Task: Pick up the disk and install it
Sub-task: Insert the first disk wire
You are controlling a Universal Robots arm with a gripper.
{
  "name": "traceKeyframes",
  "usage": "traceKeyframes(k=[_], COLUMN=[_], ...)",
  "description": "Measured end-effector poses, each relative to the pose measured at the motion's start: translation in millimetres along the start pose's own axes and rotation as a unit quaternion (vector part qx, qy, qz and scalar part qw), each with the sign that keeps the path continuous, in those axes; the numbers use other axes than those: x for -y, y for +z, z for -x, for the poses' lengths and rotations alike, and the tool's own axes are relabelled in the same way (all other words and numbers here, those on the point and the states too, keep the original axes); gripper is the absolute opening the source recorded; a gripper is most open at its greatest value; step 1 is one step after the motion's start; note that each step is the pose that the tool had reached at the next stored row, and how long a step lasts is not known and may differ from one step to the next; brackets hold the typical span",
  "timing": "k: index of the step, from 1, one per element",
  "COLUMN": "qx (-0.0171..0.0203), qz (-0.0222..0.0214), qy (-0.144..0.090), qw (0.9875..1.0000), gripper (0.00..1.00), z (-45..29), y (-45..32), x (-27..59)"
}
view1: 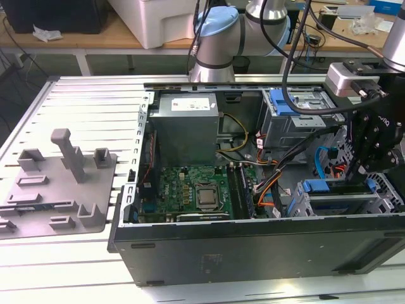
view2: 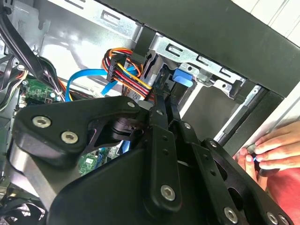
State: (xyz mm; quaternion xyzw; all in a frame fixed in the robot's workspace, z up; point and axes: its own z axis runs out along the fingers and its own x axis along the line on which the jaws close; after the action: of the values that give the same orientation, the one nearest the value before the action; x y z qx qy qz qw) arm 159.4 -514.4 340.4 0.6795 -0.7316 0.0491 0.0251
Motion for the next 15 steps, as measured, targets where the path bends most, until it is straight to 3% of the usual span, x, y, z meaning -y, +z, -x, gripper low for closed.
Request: traceKeyframes(k=[15], qx=[-0.0003], qz=[0.0004], qy=[0.002], qw=[1.0], gripper=[0.17], z=[-0.4], y=[-2.3], x=[0.7])
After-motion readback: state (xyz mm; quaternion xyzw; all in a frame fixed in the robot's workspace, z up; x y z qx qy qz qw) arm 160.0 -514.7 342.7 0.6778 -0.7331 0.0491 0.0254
